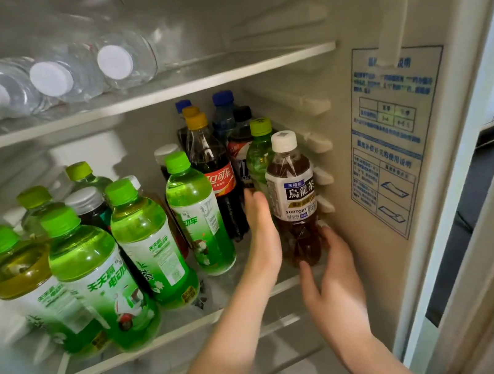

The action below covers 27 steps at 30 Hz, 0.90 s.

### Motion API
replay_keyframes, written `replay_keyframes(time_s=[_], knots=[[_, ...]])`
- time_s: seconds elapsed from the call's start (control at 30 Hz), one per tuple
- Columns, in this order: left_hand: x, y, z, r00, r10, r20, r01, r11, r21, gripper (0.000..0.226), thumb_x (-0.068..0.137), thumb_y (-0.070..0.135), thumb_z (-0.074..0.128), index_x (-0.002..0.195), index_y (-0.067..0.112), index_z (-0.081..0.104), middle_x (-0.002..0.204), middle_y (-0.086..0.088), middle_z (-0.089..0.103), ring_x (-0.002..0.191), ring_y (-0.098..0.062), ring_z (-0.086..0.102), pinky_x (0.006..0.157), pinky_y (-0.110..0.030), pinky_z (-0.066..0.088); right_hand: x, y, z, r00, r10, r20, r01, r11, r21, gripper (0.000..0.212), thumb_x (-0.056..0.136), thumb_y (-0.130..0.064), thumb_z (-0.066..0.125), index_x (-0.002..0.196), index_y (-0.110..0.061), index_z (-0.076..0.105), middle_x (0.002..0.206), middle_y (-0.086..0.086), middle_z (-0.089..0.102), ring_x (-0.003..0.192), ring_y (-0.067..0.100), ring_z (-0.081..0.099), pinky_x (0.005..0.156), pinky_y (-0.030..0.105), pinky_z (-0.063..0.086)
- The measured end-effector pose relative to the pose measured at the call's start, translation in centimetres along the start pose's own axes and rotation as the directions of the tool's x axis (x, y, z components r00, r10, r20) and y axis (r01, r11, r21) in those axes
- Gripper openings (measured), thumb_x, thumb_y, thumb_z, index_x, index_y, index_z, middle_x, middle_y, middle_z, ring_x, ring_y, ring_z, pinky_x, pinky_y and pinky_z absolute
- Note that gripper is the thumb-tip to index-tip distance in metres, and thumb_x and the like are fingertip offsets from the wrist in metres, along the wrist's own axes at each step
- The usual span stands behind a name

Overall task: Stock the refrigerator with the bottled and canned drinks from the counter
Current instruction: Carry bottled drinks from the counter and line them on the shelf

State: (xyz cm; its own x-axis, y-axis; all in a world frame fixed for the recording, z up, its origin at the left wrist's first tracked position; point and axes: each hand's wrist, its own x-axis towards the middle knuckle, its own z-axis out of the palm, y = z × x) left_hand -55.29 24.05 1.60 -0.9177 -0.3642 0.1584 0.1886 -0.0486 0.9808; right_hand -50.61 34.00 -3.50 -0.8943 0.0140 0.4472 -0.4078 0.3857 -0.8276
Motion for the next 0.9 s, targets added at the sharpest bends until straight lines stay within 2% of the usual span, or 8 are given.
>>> replay_keyframes(time_s=[0.13,0.2,0.33,0.47,0.53,0.63,0.8,0.9], knots=[[0.5,-2.1,1.6,0.994,-0.099,-0.04,0.095,0.99,-0.105,0.074,0.091,0.066,0.018,0.151,0.023,0.02,0.158,-0.001,0.02,0.145,-0.016,0.02,0.119,-0.043,0.017,-0.1,0.1,-0.7,0.999,0.025,0.039,-0.029,0.995,0.097,0.057,0.087,-0.005,0.057,0.139,-0.019,0.037,0.132,-0.015,0.042,0.116,-0.012,0.036,0.096,-0.002,0.023],[0.7,-2.2,1.9,0.995,-0.094,-0.028,0.091,0.989,-0.113,0.089,0.081,0.075,0.021,0.151,0.021,0.019,0.158,-0.003,0.018,0.146,-0.018,0.018,0.119,-0.045,0.016,-0.1,0.3,-1.2,0.998,0.033,0.057,-0.039,0.993,0.108,0.056,0.088,-0.005,0.054,0.137,-0.028,0.036,0.126,-0.029,0.039,0.112,-0.021,0.034,0.096,-0.001,0.024],[0.7,-2.1,2.1,0.996,-0.084,-0.019,0.081,0.986,-0.145,0.099,0.074,0.082,0.024,0.152,0.021,0.019,0.158,-0.004,0.019,0.146,-0.02,0.018,0.119,-0.048,0.017,0.5,0.4,-2.0,0.987,0.073,0.14,-0.084,0.994,0.076,0.056,0.09,-0.006,0.051,0.141,-0.023,0.036,0.135,-0.016,0.043,0.121,-0.006,0.038,0.102,0.009,0.027],[0.0,-1.5,1.9,0.998,-0.062,0.0,0.061,0.98,-0.19,0.073,0.089,0.066,0.021,0.144,0.022,0.038,0.15,-0.005,0.039,0.138,-0.019,0.037,0.114,-0.047,0.03,1.2,0.0,-2.3,0.962,0.065,0.265,-0.073,0.997,0.022,0.058,0.091,-0.009,0.05,0.145,-0.022,0.032,0.145,-0.008,0.04,0.132,0.007,0.039,0.11,0.024,0.032],[-0.2,-1.2,1.9,0.997,-0.055,0.048,0.064,0.973,-0.221,0.06,0.097,0.059,0.015,0.121,0.031,0.062,0.127,-0.002,0.063,0.12,-0.017,0.057,0.104,-0.04,0.042,1.3,-0.1,-2.2,0.96,0.052,0.274,-0.048,0.999,-0.023,0.059,0.091,-0.012,0.05,0.146,-0.021,0.029,0.147,-0.006,0.037,0.133,0.008,0.038,0.109,0.023,0.032],[-0.3,-1.1,1.7,0.991,-0.059,0.123,0.089,0.963,-0.253,0.064,0.097,0.058,0.011,0.1,0.04,0.072,0.109,0.005,0.071,0.106,-0.012,0.065,0.096,-0.036,0.047,1.1,-0.3,-2.1,0.957,0.023,0.288,-0.001,0.997,-0.078,0.062,0.091,-0.013,0.051,0.148,-0.019,0.025,0.15,-0.005,0.032,0.135,0.009,0.035,0.107,0.018,0.029],[-0.6,-0.6,1.1,0.99,-0.029,0.139,0.069,0.956,-0.286,0.057,0.098,0.056,0.012,0.088,0.058,0.068,0.103,0.023,0.069,0.102,0.001,0.063,0.088,-0.024,0.048,1.1,-0.2,-2.0,0.949,0.018,0.313,0.02,0.993,-0.118,0.066,0.091,-0.011,0.05,0.15,-0.015,0.019,0.154,-0.002,0.024,0.139,0.008,0.026,0.1,0.004,0.016],[-0.9,-0.3,1.0,0.994,-0.042,0.097,0.071,0.947,-0.315,0.049,0.097,0.057,0.017,0.097,0.05,0.065,0.117,0.015,0.065,0.111,-0.005,0.059,0.094,-0.03,0.045,1.4,-0.2,-1.8,0.938,0.02,0.346,0.023,0.992,-0.12,0.069,0.09,-0.009,0.05,0.15,-0.016,0.016,0.155,-0.002,0.023,0.139,0.01,0.027,0.103,0.008,0.019]])
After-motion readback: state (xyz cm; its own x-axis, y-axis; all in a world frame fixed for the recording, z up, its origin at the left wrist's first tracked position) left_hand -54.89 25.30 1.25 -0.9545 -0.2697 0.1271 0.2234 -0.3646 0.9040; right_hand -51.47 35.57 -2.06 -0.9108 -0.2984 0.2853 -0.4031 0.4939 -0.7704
